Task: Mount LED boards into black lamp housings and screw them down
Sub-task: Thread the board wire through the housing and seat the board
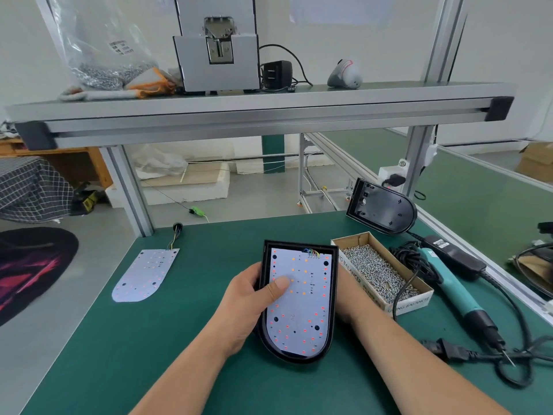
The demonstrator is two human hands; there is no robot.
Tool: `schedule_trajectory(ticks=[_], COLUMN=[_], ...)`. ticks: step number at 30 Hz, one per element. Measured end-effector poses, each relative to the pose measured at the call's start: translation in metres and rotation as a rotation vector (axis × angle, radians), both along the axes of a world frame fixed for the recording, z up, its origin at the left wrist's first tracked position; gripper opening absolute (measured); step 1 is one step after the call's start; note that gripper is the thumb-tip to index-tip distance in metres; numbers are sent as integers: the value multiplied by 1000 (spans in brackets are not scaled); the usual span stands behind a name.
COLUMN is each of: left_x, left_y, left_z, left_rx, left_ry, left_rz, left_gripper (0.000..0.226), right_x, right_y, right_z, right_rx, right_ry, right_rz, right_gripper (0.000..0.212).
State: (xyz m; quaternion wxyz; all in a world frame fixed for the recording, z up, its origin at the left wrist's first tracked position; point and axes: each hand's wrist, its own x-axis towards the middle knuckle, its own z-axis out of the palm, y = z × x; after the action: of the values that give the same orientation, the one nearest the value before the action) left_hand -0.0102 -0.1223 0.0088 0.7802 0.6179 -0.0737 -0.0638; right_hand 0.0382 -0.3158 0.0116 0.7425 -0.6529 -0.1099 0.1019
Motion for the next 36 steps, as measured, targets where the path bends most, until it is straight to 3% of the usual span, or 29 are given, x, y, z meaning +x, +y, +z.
schedule_trajectory(ticks=[3,7,11,17,22,24,27,29,31,34,36], left_x=[0,0,3,4,3,4,3,4,4,4,3], left_y=[1,1,-1,-2,-3,-2,-1,0,-1,-3,-4], left_z=[-1,-2,-3,-2,2,3,4,3,1,0,0], left_rx=[-45,-91,-75,6,48,60,47,40,43,49,41], left_ry=[-2,2,3,29,57,67,91,94,85,65,63], left_rz=[-6,-35,-23,10,38,51,95,135,175,207,215], left_gripper=[39,38,40,32,26,24,21,19,14,14,17], right_x=[2,8,13,16,8,5,4,2,-3,-13,-14], right_y=[7,9,6,6,-12,-13,-8,-8,-10,-10,-8], right_z=[1,7,2,2,-3,-3,3,6,4,0,1], right_rx=[108,288,205,185,-398,-340,14,74,51,-103,-130], right_ry=[90,302,406,457,-77,-107,32,75,-20,-224,-232], right_rz=[-2,-11,-144,-148,-184,-92,-158,-215,-179,-137,-137], right_gripper=[63,59,26,25,27,27,25,41,55,38,44])
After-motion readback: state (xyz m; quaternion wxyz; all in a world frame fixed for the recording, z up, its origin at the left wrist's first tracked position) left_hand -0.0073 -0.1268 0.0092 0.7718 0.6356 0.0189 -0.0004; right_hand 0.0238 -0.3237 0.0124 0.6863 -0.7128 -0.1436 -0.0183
